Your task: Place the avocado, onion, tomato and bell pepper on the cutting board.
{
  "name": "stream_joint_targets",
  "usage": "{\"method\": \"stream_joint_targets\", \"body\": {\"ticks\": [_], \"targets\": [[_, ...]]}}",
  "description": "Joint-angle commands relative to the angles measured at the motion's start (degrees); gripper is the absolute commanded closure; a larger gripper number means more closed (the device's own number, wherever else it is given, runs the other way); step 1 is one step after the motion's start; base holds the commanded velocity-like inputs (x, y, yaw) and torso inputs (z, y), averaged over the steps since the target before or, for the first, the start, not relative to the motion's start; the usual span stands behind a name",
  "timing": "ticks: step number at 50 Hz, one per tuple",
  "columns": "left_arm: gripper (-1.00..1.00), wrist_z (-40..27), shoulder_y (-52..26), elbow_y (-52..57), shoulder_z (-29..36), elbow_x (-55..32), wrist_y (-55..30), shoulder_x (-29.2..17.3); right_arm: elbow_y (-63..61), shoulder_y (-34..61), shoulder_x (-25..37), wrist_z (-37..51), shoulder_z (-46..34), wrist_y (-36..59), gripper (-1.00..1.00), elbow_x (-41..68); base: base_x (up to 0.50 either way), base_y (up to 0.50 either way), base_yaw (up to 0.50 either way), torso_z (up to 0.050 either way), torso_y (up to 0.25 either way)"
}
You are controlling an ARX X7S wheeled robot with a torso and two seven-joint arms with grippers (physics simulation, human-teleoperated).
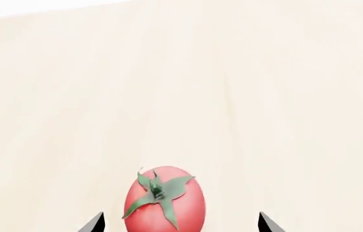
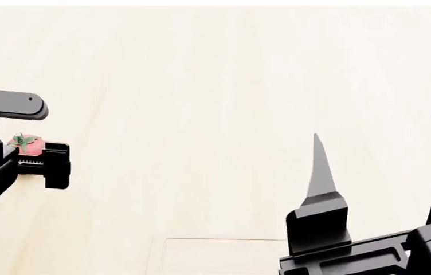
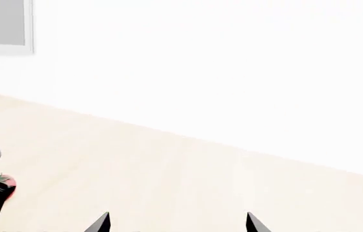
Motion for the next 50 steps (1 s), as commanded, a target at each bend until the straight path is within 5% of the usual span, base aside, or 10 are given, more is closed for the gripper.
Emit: {"method": "stream_joint_targets", "body": {"ticks": [1,23,24,37,44,50], "targets": [[-1.0,4.96,3.58,-9.92,-2.3,-2.72,-0.6,4.62,-0.48,0.18,0.57,-1.46,2.53,-0.97,-1.0,-0.4,0.0,0.0,0.0,0.0,0.0],[-1.0,9.59,9.88,-24.23,-3.55,-6.18,-5.59,9.54,-1.48,2.37,1.09,-0.25,2.98,0.1,-1.0,2.92,0.0,0.0,0.0,0.0,0.0],[1.0,10.56,10.64,-25.25,-3.85,-6.49,-5.78,10.02,-1.79,1.32,1.57,-0.46,3.44,-0.59,-1.0,2.76,0.0,0.0,0.0,0.0,0.0],[1.0,8.37,8.43,-18.33,-4.51,-4.43,-2.65,7.55,-2.19,-1.02,2.54,-1.47,4.93,-1.48,-1.0,2.18,0.0,0.0,0.0,0.0,0.0],[1.0,-4.36,-8.78,14.45,-3.13,9.49,6.59,-5.49,-2.37,-2.27,2.34,-1.55,5.43,-1.99,-1.0,1.55,0.0,0.0,0.0,0.0,0.0],[1.0,-13.84,-23.91,38.34,-1.67,21.18,5.77,-15.56,-2.3,-1.82,0.68,-0.78,4.91,-1.71,-1.0,1.04,0.0,0.0,0.0,0.0,0.0]]}}
